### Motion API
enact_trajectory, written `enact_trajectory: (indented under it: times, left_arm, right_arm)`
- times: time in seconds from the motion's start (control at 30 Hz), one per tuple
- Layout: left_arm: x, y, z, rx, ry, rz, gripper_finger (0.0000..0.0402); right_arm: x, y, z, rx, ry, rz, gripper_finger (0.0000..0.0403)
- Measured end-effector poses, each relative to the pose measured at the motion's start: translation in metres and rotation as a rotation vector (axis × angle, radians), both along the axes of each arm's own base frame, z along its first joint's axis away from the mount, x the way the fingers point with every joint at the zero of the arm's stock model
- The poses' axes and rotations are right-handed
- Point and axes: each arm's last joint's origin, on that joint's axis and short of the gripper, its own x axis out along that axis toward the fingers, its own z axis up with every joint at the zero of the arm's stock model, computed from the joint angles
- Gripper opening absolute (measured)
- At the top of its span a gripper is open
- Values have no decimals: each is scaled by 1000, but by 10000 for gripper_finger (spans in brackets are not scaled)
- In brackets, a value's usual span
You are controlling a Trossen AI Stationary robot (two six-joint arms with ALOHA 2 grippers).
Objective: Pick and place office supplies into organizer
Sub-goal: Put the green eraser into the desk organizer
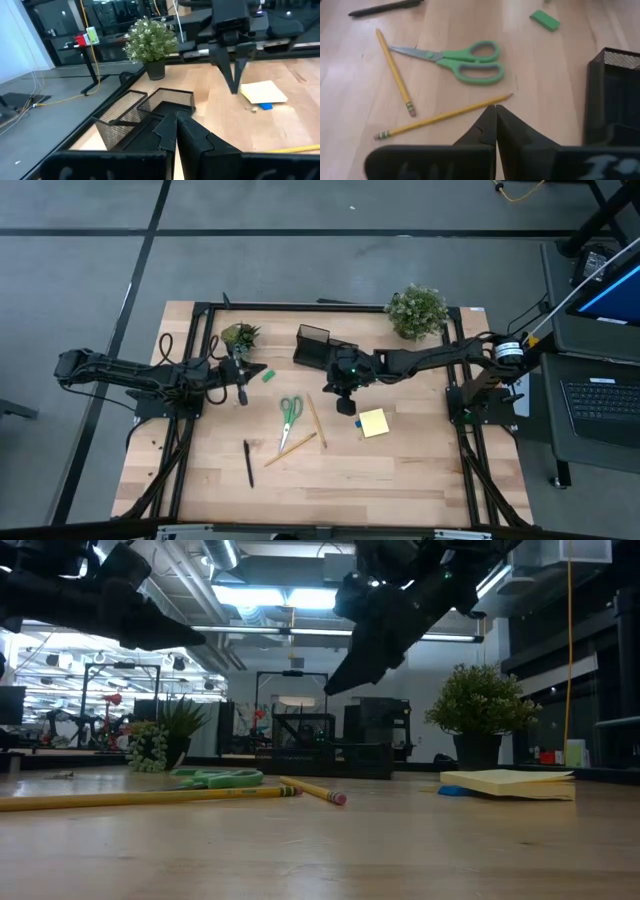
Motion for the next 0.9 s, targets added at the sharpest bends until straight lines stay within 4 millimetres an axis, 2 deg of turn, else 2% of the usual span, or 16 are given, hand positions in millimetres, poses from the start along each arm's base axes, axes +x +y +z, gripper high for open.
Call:
enact_trajectory:
  times: [0.2,0.4,0.7,0.9]
  left_arm:
    - [10,1,9,-46,59,114,4]
    - [27,6,8,-32,170,259,25]
    - [46,5,-25,-160,341,244,76]
    - [48,9,-44,-241,461,214,101]
  right_arm:
    - [-2,0,2,-47,2,44,9]
    - [-2,0,1,-59,5,56,9]
    - [-7,-1,-4,-53,-1,8,4]
    - [-18,-15,-4,-90,-117,-66,15]
